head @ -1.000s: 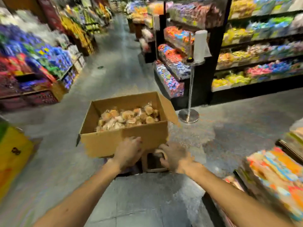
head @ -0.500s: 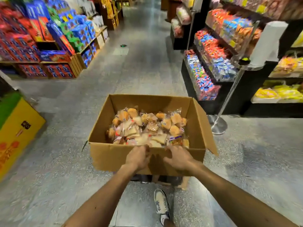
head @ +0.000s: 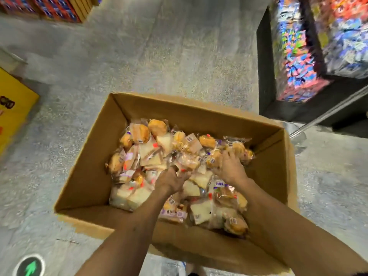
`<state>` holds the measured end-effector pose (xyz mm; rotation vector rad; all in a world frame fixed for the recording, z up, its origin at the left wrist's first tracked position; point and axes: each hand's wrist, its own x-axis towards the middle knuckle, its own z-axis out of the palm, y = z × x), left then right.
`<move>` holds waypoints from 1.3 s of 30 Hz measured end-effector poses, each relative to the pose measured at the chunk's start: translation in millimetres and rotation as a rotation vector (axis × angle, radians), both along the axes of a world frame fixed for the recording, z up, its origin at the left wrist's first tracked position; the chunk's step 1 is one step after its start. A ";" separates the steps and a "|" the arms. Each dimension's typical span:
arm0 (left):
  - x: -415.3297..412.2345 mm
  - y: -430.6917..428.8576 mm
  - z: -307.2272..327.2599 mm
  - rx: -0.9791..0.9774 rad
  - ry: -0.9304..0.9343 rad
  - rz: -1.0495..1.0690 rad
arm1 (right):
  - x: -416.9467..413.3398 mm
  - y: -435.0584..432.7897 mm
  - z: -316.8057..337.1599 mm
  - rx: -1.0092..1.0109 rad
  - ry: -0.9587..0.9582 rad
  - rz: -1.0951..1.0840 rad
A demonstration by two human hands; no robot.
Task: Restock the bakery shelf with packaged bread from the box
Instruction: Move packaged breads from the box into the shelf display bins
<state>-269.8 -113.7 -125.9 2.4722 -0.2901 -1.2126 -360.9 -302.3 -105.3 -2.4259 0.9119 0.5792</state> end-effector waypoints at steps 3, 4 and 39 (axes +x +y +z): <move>15.2 -20.5 -28.6 -0.046 0.018 0.171 | 28.3 -18.1 -28.2 -0.052 0.021 0.087; 19.6 -26.9 -38.2 -0.066 0.025 0.222 | 36.3 -22.3 -35.5 -0.061 0.029 0.107; 25.9 50.1 1.5 -0.330 0.335 0.373 | -21.2 40.0 0.5 0.302 -0.220 -0.168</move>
